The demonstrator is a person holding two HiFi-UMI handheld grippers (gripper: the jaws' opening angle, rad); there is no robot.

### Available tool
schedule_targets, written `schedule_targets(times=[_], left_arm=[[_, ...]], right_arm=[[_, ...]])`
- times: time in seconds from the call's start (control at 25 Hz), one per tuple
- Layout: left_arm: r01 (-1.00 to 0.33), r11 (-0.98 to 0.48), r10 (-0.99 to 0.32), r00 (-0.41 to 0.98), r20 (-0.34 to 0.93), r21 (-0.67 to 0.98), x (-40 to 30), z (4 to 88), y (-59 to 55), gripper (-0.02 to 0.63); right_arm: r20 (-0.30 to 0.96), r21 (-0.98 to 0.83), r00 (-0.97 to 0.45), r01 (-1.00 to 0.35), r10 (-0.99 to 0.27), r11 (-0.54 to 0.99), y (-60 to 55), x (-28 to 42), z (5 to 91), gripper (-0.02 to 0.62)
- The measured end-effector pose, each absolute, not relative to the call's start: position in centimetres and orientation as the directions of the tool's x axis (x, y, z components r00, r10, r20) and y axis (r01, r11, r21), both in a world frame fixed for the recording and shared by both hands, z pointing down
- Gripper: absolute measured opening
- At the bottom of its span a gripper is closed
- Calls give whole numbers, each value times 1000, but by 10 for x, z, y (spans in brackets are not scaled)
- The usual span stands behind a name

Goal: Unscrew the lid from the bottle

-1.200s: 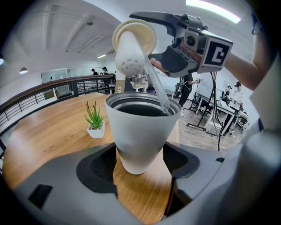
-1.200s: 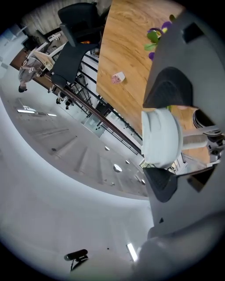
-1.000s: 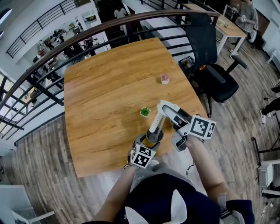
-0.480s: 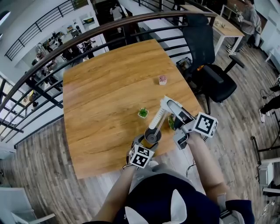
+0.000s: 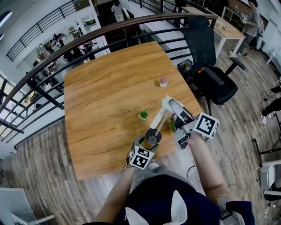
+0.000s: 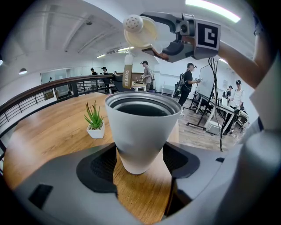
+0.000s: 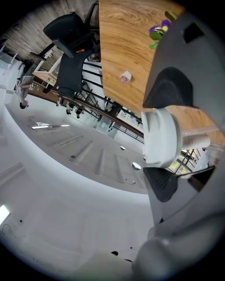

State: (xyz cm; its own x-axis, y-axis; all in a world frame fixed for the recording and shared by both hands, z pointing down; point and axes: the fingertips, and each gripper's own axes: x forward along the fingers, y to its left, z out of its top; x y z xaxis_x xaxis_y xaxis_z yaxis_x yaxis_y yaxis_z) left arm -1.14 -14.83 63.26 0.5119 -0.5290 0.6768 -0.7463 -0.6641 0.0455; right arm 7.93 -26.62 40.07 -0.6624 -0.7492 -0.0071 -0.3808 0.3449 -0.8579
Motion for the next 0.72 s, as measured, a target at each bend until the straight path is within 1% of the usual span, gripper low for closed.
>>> schedule_targets(times=[0.16,0.36,0.56,0.72], left_arm=[[-747,-663,-527,512,679,49,-11,635,-148,331],[-750,-660,-531,505,680,42,-13,634,-149,331],[-752,-657,-531,505,680,46,-13,632,-149,331],[-750,-659,-530,510,678,49,-12,632,-149,331]], right_arm=[[-30,-857,-664,-368,-747,362,-267,79,395,419],[-27,-842,-655,-392,-755,370,-267,82,393,419],[-62,-845,-667,-361,-742,395,-266,78,384,419],[-61,-840,-670,-366,-740,400,-266,77,382,419]])
